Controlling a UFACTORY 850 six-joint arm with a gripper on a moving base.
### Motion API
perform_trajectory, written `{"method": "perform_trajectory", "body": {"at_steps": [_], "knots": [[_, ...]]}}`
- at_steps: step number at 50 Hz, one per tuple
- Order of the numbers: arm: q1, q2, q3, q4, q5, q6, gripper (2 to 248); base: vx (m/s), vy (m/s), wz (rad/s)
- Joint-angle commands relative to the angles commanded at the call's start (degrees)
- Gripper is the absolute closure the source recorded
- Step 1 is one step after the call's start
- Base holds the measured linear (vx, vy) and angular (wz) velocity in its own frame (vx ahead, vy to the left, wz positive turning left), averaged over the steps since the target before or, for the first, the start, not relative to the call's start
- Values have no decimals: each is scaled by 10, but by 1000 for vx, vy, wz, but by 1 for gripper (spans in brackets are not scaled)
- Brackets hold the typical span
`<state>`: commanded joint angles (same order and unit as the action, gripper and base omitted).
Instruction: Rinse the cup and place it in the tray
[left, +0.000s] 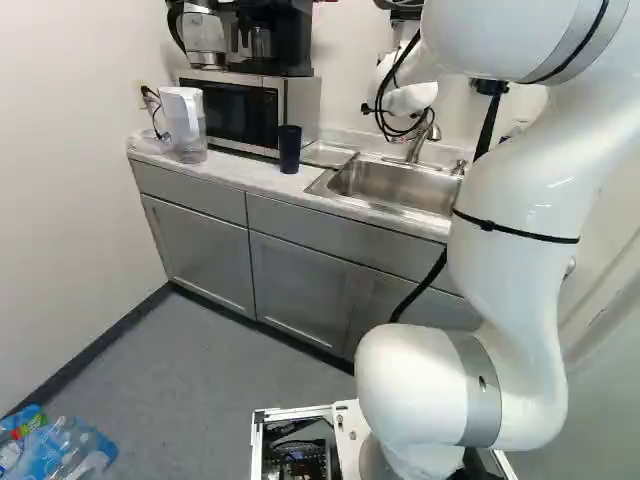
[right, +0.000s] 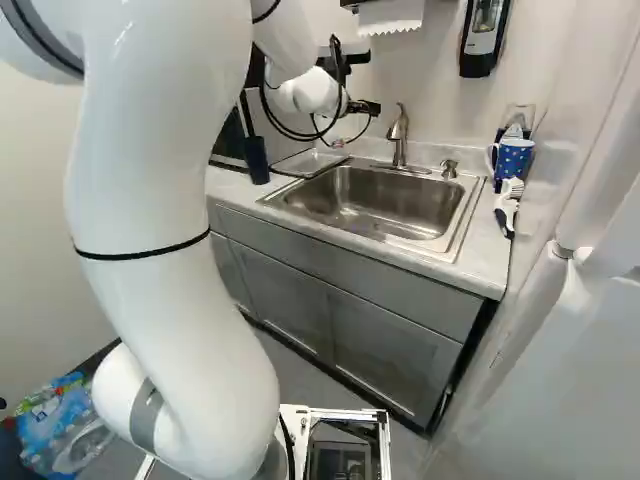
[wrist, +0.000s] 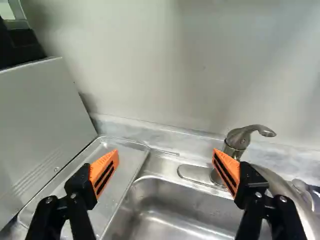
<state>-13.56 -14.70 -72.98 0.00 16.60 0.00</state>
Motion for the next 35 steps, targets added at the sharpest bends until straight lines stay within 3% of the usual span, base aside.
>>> {"method": "perform_trajectory", "body": {"at_steps": [35], "knots": [[-22,-16,-18,0,-1,0,3,0,0,0]]}}
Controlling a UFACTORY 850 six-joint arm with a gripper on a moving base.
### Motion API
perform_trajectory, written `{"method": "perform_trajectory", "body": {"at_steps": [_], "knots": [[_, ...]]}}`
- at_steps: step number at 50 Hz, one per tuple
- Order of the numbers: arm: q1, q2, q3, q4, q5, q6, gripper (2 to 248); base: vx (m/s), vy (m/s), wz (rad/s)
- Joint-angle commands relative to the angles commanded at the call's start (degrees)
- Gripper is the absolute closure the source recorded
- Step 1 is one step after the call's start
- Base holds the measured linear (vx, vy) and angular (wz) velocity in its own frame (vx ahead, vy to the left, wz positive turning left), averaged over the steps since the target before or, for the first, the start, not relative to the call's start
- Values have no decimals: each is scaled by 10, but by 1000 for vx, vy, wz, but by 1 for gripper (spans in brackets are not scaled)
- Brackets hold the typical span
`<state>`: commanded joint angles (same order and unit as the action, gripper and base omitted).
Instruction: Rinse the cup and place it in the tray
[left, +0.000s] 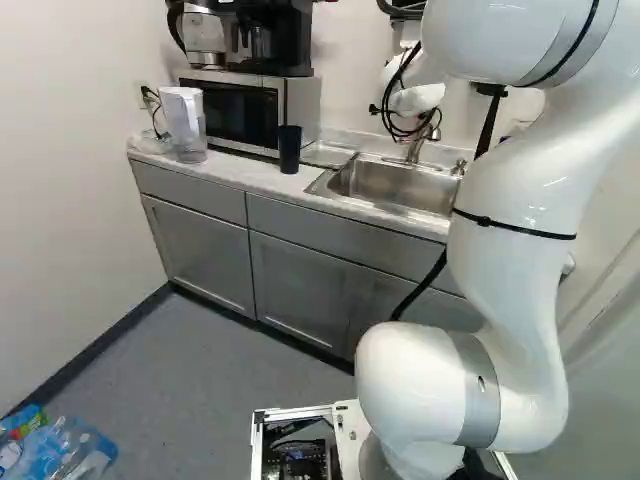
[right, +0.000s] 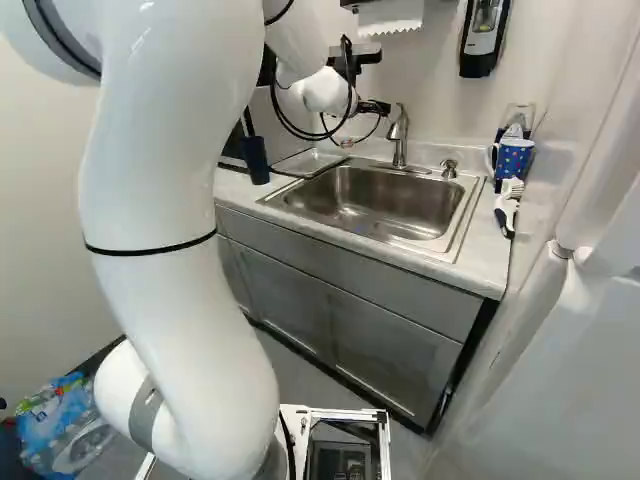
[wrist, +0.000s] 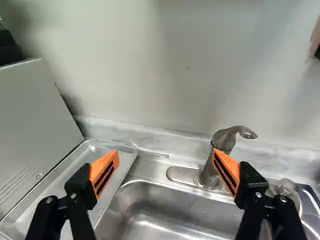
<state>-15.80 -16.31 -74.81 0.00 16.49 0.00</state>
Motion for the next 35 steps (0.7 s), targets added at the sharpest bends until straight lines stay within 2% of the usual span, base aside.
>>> {"method": "perform_trajectory", "body": {"at_steps": [35], "knots": [[-22,-14,-16,0,0,0,3,0,0,0]]}}
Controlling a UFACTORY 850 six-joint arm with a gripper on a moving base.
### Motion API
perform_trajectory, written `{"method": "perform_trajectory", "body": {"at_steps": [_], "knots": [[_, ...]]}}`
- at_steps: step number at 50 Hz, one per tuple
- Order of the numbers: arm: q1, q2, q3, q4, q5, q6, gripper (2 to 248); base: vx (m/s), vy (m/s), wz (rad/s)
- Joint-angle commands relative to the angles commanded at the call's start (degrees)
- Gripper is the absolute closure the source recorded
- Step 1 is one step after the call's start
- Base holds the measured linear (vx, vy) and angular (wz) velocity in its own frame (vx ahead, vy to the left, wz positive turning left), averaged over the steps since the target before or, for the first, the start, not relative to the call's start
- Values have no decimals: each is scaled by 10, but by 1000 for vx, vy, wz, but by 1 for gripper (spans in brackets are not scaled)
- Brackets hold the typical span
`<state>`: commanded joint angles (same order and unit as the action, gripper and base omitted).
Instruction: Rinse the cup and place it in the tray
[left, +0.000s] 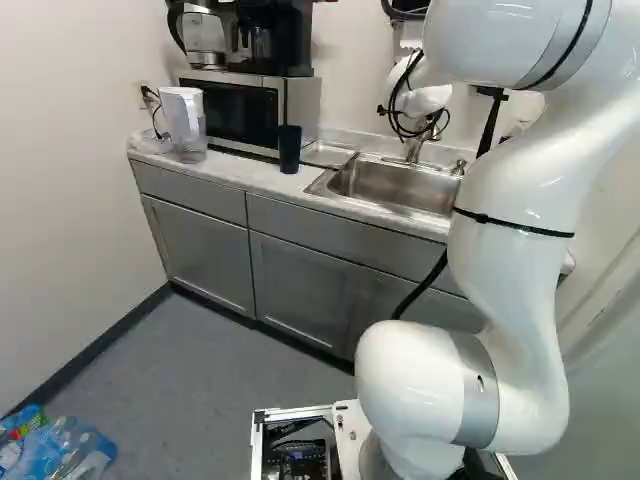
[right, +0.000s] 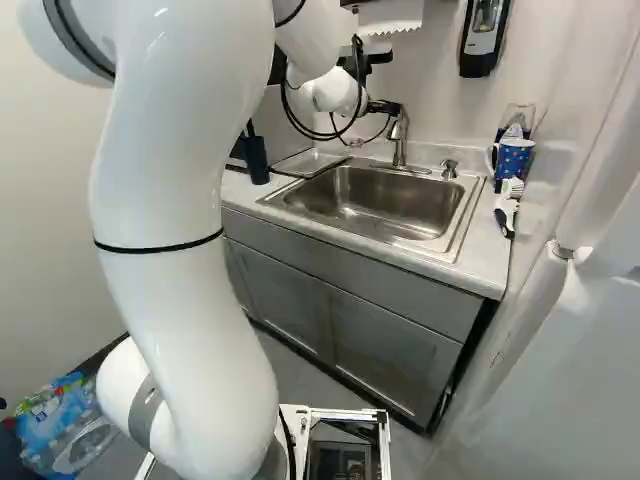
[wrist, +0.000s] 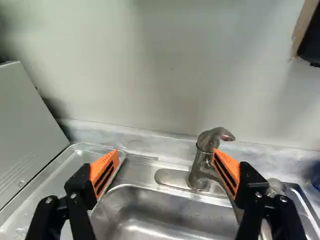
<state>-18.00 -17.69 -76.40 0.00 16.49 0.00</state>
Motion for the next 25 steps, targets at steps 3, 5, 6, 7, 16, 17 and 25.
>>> {"method": "perform_trajectory", "body": {"at_steps": [3,5,6,7,16,17,25], "knots": [[-1,-1,-1,0,0,0,3,0,0,0],[-2,-2,-2,0,0,0,3,0,0,0],[-2,-3,-3,0,0,0,3,0,0,0],[-2,-3,-3,0,0,0,3,0,0,0],[-3,-4,-5,0,0,0,3,0,0,0],[-3,-4,-5,0,0,0,3,0,0,0],[-2,-4,-5,0,4,0,3,0,0,0]]}}
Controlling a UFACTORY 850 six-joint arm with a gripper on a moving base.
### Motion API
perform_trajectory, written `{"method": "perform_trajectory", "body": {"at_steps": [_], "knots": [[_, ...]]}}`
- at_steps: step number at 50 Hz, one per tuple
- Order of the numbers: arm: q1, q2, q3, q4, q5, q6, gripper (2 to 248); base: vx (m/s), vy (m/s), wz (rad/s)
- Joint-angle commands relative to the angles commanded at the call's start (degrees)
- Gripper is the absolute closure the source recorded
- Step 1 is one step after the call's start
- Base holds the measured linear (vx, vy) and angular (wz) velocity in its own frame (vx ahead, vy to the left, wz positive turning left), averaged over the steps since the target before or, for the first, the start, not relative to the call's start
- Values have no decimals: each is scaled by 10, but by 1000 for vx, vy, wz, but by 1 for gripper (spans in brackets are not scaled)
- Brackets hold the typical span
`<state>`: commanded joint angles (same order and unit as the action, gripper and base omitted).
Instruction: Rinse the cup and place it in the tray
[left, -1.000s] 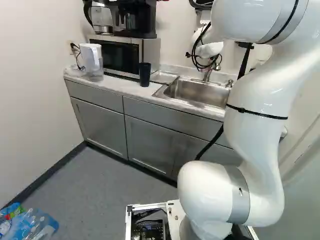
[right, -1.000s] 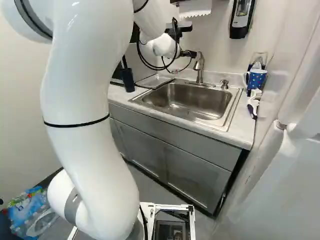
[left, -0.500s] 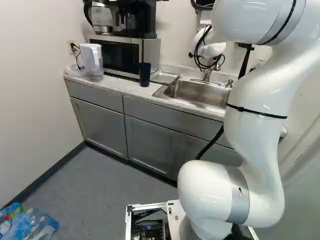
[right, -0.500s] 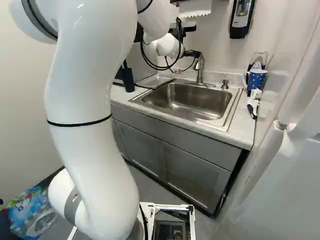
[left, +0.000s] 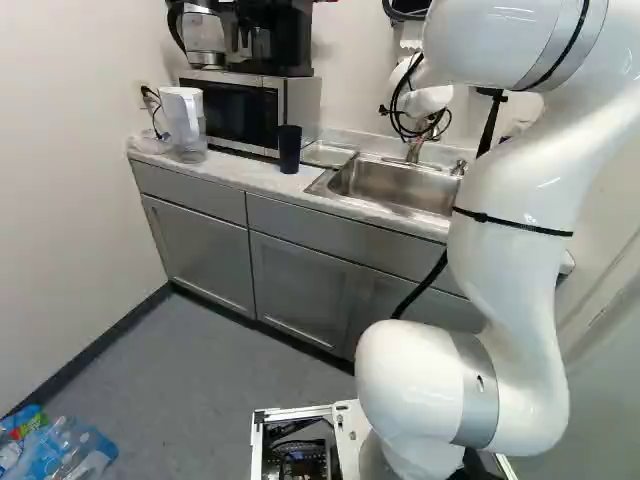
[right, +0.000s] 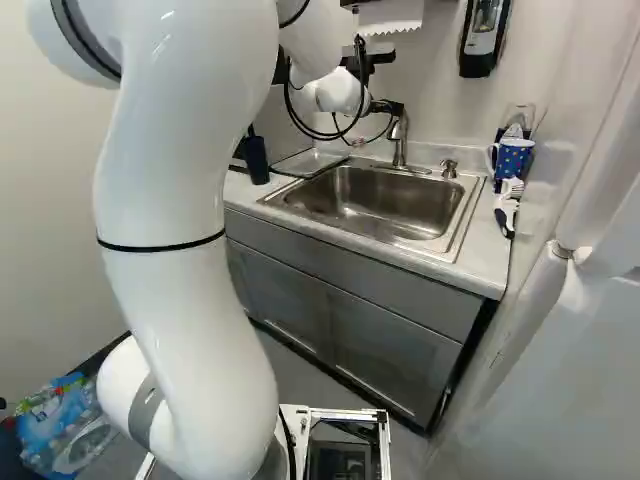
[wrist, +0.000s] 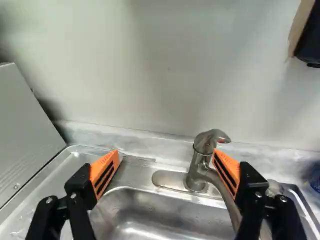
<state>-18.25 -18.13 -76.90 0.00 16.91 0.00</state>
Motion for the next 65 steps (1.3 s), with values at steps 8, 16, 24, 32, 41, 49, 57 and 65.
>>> {"method": "perform_trajectory", "body": {"at_steps": [8,16,24,32,41,49,57,65], "knots": [[0,-3,-3,0,7,0,3,0,0,0],[-1,-7,-8,0,17,0,3,0,0,0],[-2,-12,-14,0,29,0,3,0,0,0],[-3,-17,-20,0,40,0,3,0,0,0],[-4,-23,-27,0,53,0,3,0,0,0],[-5,-28,-33,0,65,0,3,0,0,0],[-6,-34,-40,0,74,0,3,0,0,0],[-7,-41,-48,0,74,0,3,0,0,0]]}}
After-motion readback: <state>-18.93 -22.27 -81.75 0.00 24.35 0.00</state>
